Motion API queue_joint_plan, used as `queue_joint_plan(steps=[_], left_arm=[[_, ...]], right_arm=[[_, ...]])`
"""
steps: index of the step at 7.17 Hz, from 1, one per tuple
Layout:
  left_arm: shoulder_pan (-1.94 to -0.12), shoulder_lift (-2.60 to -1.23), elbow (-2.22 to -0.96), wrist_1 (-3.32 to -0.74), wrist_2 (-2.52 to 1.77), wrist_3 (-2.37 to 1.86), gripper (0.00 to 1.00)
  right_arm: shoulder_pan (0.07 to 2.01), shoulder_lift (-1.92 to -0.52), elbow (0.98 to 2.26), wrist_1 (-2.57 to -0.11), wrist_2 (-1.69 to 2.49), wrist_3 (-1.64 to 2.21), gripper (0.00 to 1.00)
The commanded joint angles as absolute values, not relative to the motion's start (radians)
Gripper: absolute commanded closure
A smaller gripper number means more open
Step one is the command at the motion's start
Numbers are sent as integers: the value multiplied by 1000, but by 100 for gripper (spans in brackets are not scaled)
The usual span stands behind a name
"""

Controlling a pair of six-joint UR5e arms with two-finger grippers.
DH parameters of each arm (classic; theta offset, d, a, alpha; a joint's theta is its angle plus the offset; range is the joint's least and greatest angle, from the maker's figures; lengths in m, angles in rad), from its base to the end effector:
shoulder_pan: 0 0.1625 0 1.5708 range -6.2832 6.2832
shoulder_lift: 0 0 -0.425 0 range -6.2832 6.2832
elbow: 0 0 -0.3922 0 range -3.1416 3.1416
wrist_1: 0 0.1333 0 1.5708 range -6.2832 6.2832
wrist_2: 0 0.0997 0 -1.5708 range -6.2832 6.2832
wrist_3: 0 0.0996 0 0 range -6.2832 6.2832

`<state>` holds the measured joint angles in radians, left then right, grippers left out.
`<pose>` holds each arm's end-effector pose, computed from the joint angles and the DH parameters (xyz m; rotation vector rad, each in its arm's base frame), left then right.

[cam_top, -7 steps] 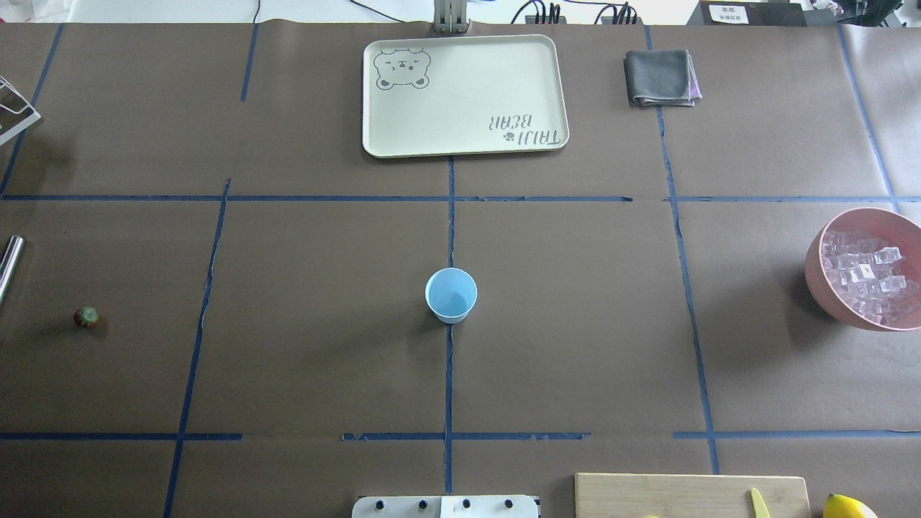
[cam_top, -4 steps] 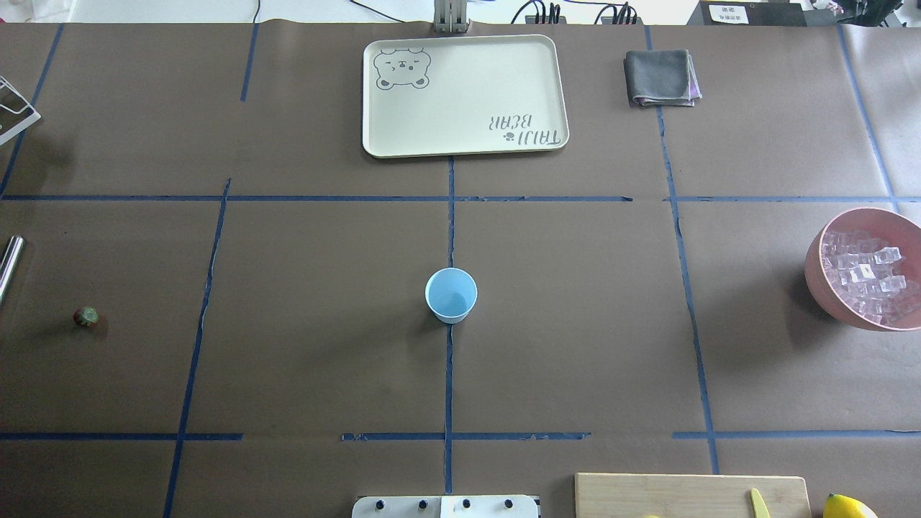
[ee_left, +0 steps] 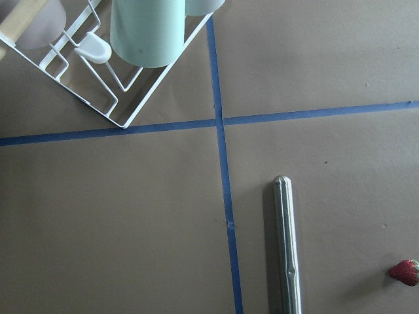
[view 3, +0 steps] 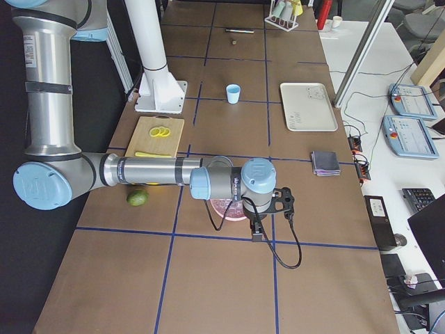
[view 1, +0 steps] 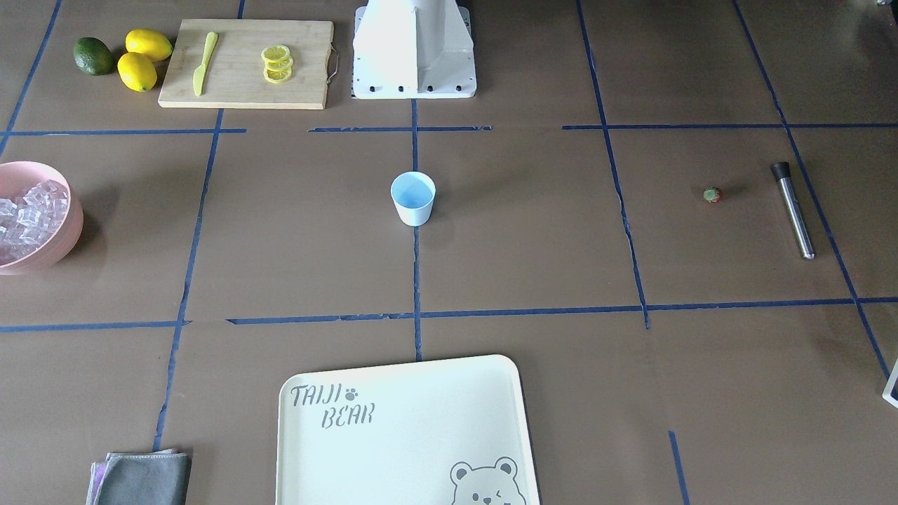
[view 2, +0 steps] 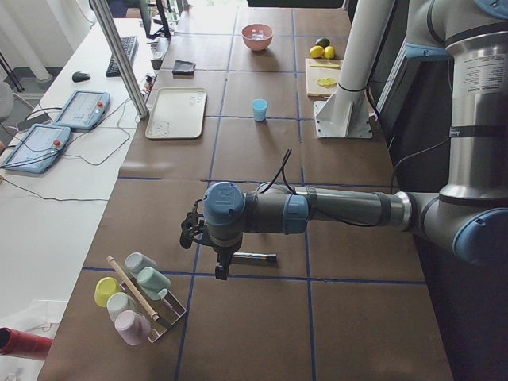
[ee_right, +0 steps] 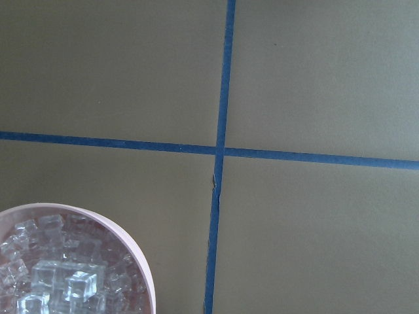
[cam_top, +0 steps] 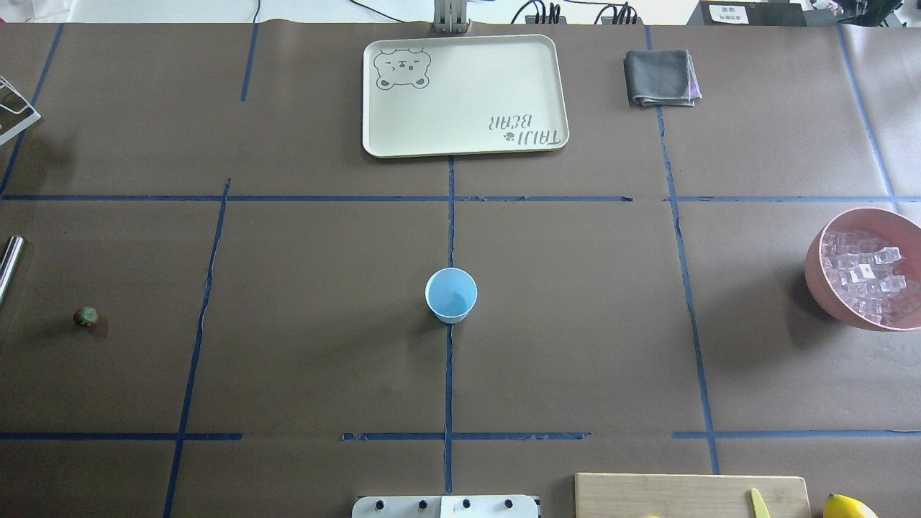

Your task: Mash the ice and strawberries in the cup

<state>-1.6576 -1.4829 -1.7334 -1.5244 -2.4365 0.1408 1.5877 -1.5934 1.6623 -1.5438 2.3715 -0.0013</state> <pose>-0.0967 -0.4486 0.6183 0.1247 0.8572 0.0628 0.0700 -0.4864 0.6199 0.0980 -0.7992 -0.0236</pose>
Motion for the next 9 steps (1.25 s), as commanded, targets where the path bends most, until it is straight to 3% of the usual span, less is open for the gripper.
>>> queue_joint_plan(steps=[1,6,9], left_arm=[[-1660,-1448,-1778,-1523,-2436,140,0],[-1660,-1448,-1779,-1523,-2436,140,0],[-1660,-1448,-1779,-1523,-2437,140,0]], right_arm=[[1504,-1594,1747,-1543,2375,141,0],[1269,-1690,1778,-1248,2283,506,3],[1212,-1680,1727,-1244,2234,505,22]])
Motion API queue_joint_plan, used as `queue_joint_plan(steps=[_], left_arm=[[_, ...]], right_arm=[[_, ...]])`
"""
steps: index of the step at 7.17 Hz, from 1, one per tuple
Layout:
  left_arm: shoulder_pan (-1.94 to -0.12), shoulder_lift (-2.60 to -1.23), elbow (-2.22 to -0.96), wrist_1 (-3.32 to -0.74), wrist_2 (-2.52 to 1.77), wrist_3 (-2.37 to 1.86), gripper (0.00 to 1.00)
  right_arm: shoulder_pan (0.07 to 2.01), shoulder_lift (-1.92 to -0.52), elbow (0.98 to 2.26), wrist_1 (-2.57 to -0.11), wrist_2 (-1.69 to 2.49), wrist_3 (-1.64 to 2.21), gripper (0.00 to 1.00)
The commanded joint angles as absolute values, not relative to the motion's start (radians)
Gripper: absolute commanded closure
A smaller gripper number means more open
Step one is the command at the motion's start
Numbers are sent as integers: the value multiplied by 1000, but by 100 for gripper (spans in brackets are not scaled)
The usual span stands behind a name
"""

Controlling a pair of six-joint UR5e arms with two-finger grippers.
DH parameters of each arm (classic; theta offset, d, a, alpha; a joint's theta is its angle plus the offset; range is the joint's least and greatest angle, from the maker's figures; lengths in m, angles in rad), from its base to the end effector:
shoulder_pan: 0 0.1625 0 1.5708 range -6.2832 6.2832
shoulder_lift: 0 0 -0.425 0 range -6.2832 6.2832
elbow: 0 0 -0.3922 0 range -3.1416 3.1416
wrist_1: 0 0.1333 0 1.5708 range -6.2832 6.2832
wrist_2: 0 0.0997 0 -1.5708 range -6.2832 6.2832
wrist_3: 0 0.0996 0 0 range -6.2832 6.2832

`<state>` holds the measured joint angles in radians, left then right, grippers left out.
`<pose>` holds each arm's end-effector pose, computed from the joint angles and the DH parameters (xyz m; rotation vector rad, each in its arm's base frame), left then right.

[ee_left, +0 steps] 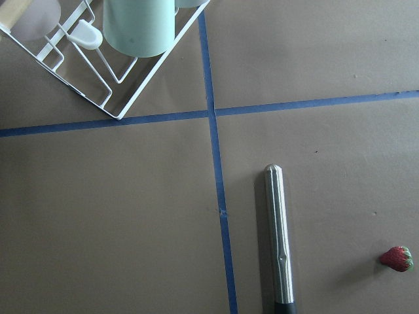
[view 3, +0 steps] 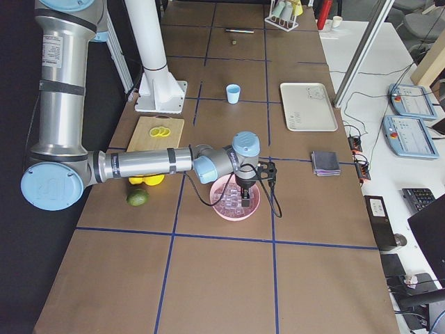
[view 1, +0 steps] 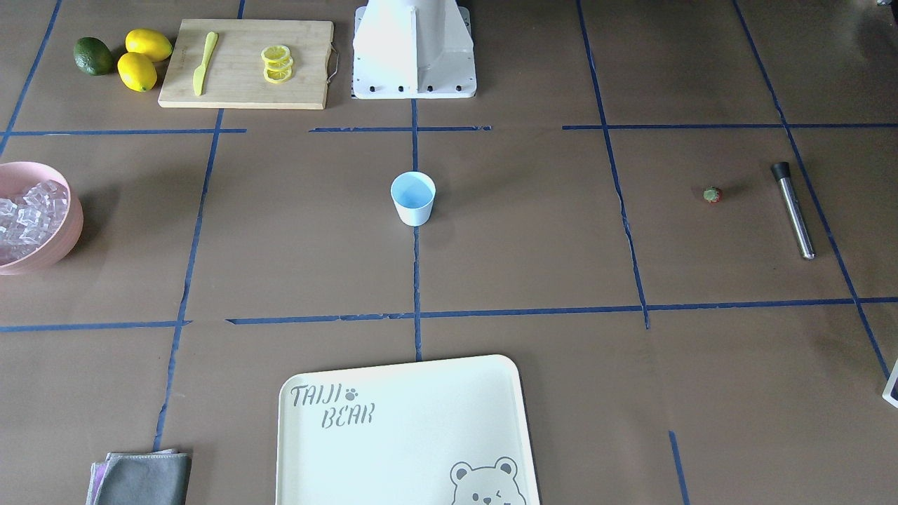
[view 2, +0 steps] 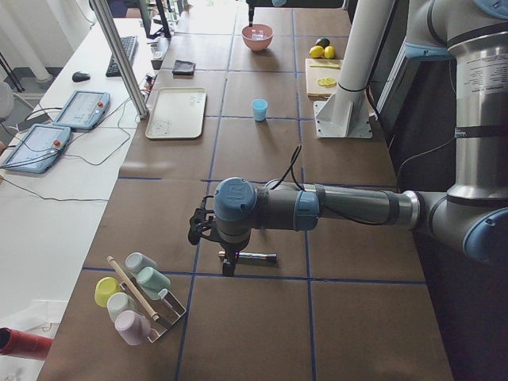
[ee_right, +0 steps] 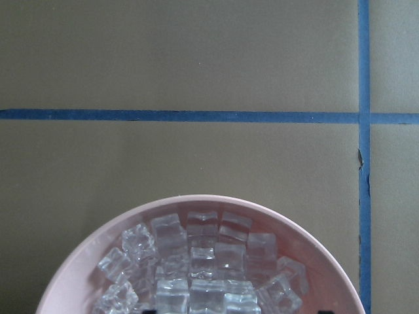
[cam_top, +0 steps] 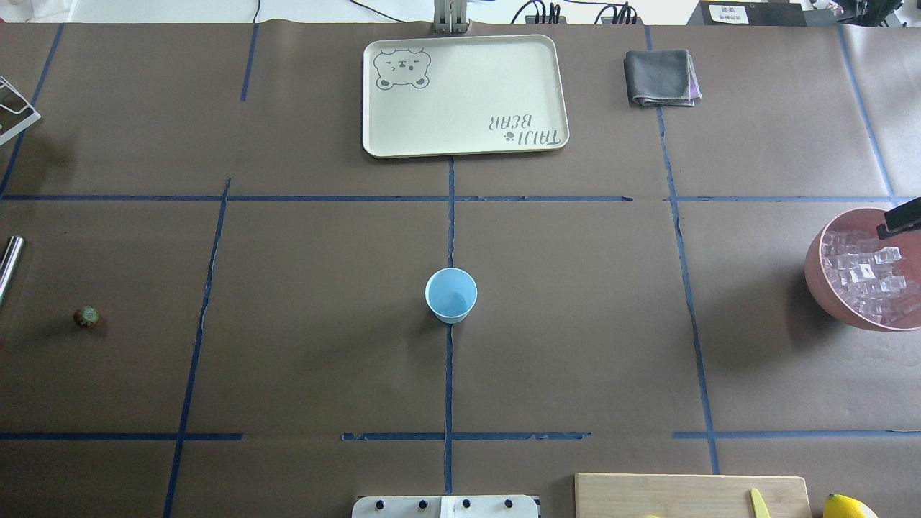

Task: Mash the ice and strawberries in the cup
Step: 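Lower the right gripper into the pink bowl and grasp an ice cube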

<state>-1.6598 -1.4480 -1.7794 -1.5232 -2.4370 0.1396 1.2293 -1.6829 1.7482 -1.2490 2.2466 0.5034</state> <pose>-0.0964 -0.4339 0.6113 0.1344 0.8565 0.0639 -0.0890 -0.4624 0.5936 0.0659 -0.7606 0.0232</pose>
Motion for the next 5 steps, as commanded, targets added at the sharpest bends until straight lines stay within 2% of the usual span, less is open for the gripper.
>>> queue_joint_plan(steps=[1,3,5], left_arm=[[-1660,-1448,-1779,-1523,-2437,140,0],[-1660,-1448,-1779,-1523,-2439,140,0],[-1660,-1448,-1779,-1525,-2439,140,0]], right_arm=[[1210,-1680,1718,-1244,2233,502,23],[1201,-1681,1712,-1246,2233,502,23],[1193,-1683,1712,-1249,2233,502,31]])
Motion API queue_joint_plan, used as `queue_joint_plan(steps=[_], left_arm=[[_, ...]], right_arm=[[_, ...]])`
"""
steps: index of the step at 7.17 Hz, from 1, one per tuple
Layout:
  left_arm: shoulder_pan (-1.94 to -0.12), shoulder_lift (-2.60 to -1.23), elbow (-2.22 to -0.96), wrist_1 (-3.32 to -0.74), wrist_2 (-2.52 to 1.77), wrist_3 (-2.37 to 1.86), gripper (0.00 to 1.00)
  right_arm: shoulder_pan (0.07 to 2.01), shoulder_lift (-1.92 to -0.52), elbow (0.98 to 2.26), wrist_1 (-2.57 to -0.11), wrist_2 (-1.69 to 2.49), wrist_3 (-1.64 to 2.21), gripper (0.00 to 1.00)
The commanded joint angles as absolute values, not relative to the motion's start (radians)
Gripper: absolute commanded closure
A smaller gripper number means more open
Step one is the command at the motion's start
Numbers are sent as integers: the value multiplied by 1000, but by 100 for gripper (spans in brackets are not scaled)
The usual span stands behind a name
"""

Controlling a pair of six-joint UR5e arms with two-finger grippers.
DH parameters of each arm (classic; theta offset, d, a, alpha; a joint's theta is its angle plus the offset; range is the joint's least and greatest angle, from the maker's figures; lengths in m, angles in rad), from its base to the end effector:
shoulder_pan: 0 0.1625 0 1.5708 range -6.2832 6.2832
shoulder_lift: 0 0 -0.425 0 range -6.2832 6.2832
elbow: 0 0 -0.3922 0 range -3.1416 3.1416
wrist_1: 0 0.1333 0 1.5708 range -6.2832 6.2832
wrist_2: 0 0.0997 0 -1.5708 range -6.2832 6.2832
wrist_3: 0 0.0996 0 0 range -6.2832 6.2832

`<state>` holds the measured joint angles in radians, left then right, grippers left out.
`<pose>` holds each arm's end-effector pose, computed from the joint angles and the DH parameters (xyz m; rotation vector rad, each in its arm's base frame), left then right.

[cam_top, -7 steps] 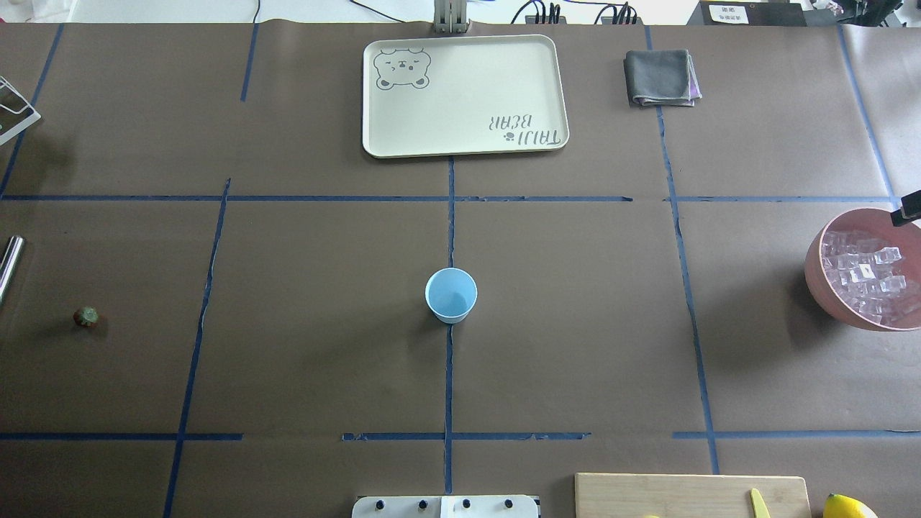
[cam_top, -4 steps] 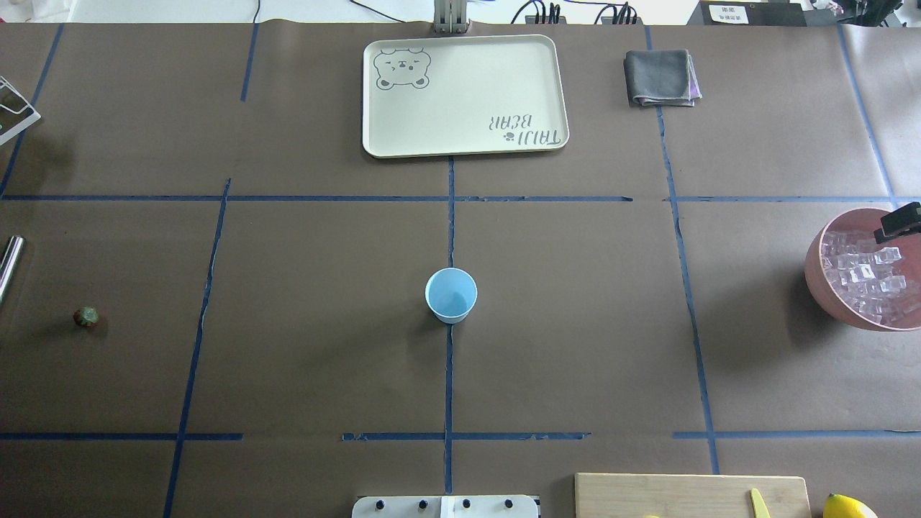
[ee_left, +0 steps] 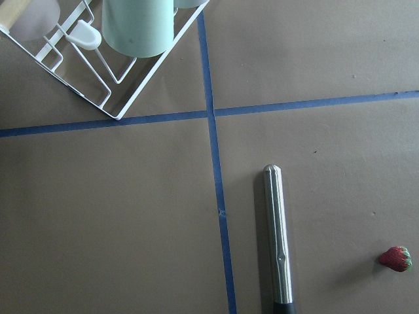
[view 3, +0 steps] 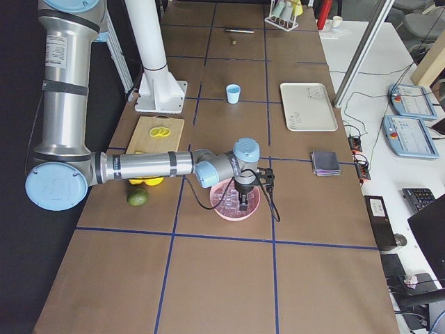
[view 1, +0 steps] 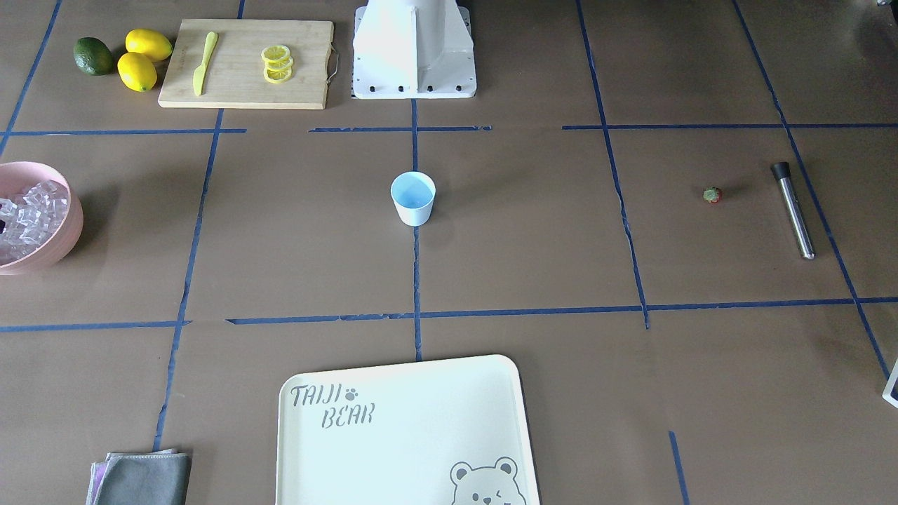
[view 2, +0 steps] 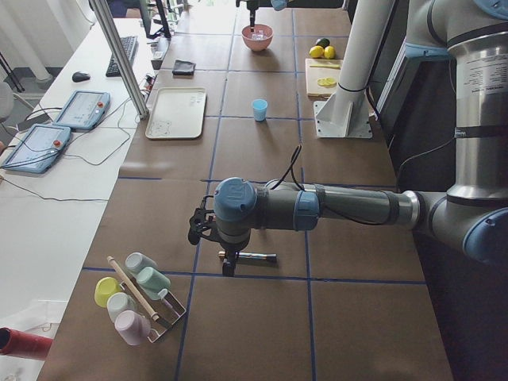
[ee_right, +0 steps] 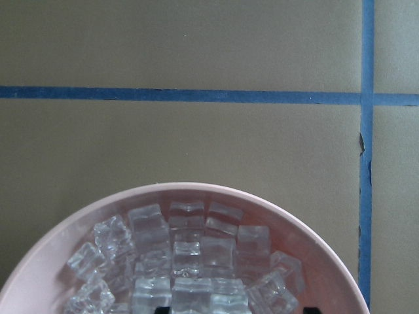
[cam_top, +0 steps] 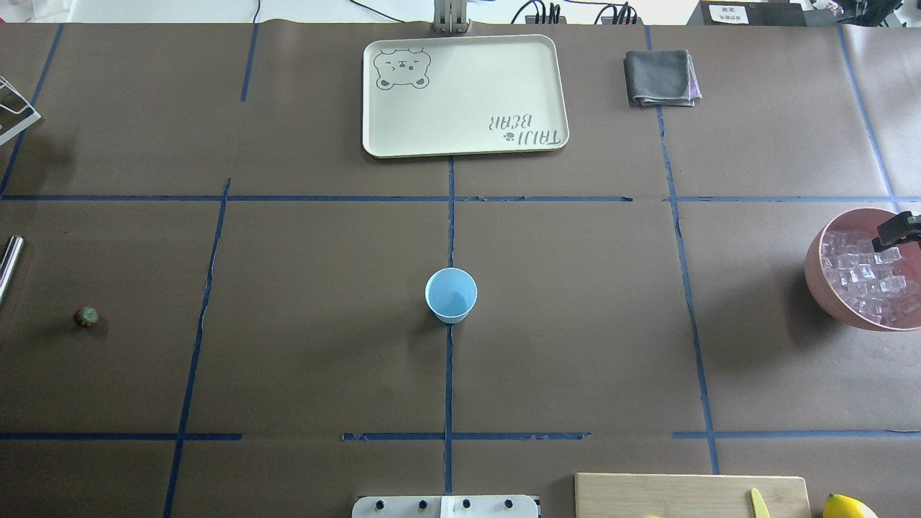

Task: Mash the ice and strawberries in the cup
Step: 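Lower the right gripper into the pink bowl and grasp an ice cube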

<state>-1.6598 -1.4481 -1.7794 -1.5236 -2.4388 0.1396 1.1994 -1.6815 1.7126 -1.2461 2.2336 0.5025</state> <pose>-0.0963 -0.4340 0.6111 0.1350 0.8582 0.0642 -0.1020 -0.4602 0.6116 0.0329 -0.7386 0.0072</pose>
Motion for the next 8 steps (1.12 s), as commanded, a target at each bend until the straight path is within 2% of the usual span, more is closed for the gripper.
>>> queue_joint_plan(steps=[1,8], left_arm=[[-1660,-1448,-1778,-1523,-2439,140,0],[-1660,-1450,-1779,-1523,-2441,141,0]], right_arm=[[1186,-1684,1710,-1249,2232,500,31],[1164,-1681,1684,-1249,2229,495,33]])
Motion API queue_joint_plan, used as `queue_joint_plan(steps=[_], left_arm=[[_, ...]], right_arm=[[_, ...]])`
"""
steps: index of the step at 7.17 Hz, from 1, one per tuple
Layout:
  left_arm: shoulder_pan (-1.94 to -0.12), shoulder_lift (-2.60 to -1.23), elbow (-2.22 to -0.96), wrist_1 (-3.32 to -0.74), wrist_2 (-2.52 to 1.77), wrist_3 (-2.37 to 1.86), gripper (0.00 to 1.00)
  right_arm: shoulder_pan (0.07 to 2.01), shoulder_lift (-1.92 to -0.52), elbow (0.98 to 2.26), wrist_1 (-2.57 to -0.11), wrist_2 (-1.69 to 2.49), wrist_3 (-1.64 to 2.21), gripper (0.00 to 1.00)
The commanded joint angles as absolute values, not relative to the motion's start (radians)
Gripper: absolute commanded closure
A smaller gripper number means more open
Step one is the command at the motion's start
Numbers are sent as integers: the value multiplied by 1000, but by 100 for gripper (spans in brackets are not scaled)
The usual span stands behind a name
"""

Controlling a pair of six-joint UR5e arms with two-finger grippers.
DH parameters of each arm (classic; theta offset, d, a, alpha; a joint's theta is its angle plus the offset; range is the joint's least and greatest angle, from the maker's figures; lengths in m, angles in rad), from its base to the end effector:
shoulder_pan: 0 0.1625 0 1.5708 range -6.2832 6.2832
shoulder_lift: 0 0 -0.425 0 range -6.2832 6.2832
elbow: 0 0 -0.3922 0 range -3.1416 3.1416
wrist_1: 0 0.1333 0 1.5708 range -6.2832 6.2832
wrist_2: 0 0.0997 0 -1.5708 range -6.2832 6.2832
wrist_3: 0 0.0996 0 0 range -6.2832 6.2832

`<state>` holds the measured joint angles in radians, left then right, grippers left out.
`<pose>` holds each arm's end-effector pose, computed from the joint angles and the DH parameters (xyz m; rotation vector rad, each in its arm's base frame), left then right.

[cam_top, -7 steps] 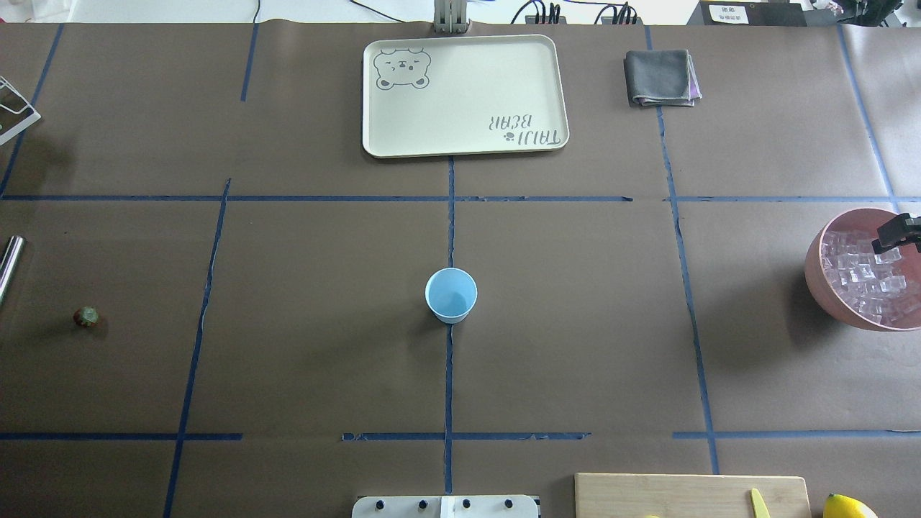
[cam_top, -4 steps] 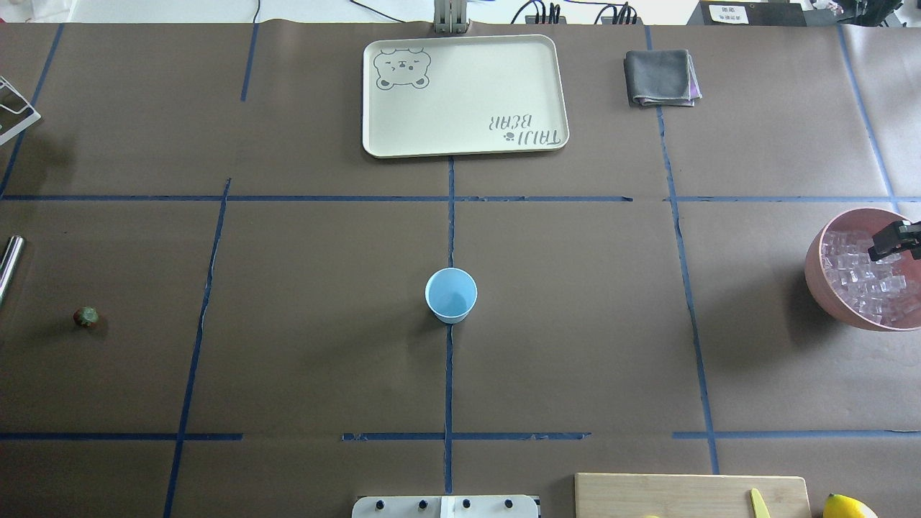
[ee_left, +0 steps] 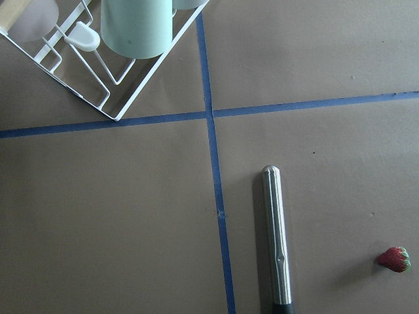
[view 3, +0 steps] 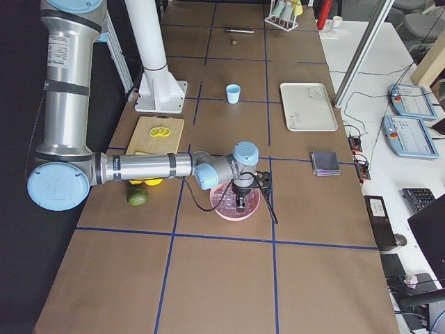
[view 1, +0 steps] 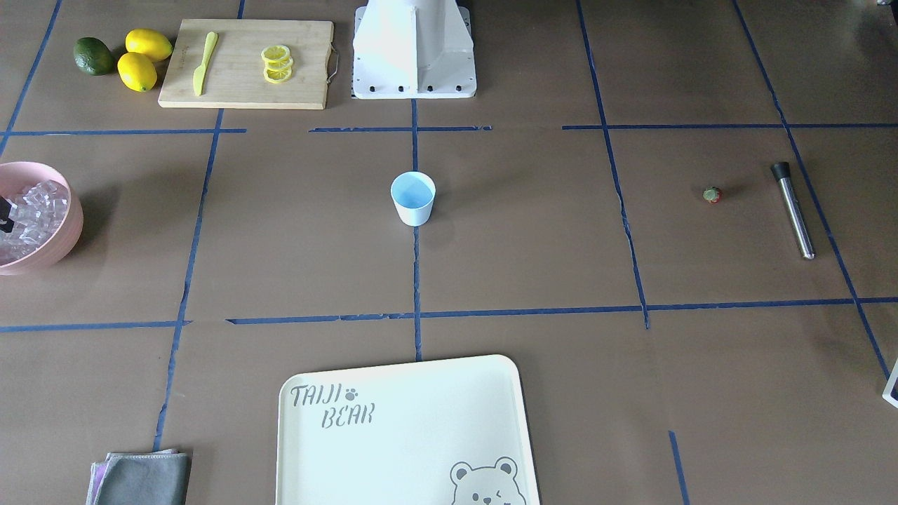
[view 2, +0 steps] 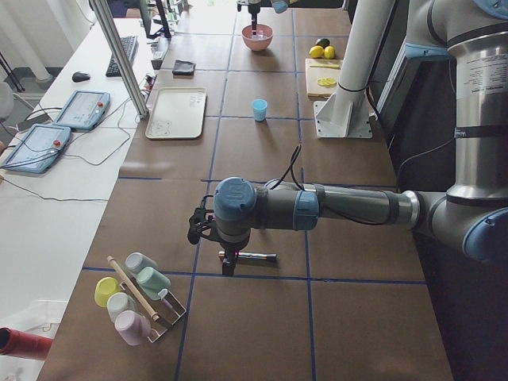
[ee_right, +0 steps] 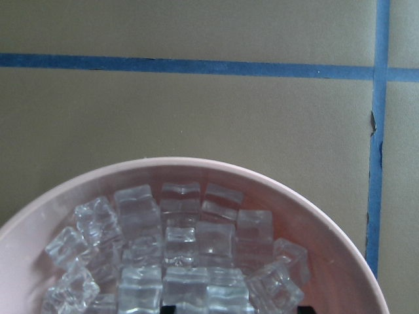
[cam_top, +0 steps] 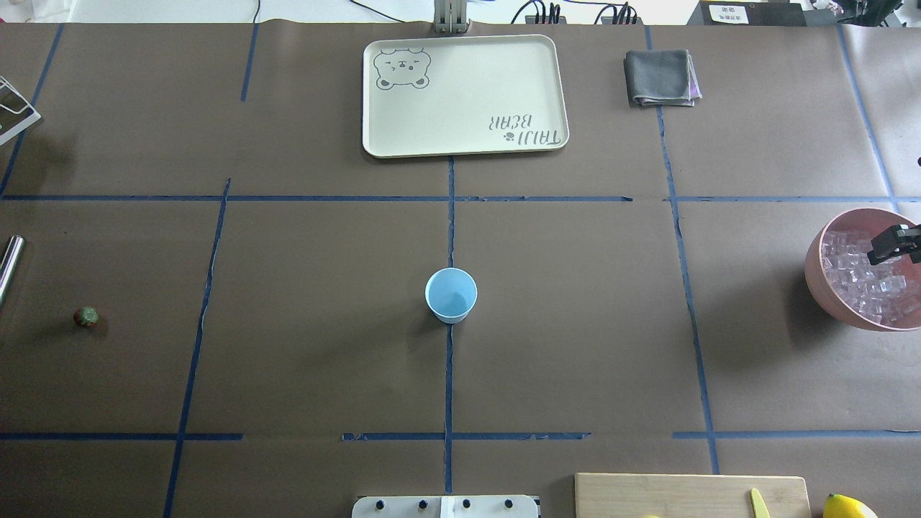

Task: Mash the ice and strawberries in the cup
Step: 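Lower the right gripper into the pink bowl and grasp an ice cube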

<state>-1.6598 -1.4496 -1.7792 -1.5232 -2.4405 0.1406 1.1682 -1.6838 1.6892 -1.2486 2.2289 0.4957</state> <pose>-0.0962 -0.4347 0.6105 0.1365 0.8598 0.0655 -0.1152 -0.4553 0.6252 0.0012 -0.7241 -0.0188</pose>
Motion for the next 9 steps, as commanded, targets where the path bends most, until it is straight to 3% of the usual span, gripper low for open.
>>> queue_joint_plan(steps=[1,2,3,5,7,9], left_arm=[[-1660,-1450,-1779,-1523,-2441,141,0],[-1660,-1450,-1779,-1523,-2441,141,0],[-1660,-1451,-1779,-1523,-2442,140,0],[-1660,-1451,-1781,-1523,-2442,140,0],[-1660,-1451,-1787,-1522,-2442,140,0],[-1660,-1451,-1787,-1520,-2442,138,0]], right_arm=[[1164,-1680,1684,-1249,2229,495,43],[1164,-1680,1686,-1247,2230,494,72],[1166,-1684,1695,-1244,2232,489,91],[1207,-1701,1738,-1249,2243,482,100],[1300,-1741,1837,-1291,2255,434,100],[1305,-1647,1891,-1408,2253,445,99]])
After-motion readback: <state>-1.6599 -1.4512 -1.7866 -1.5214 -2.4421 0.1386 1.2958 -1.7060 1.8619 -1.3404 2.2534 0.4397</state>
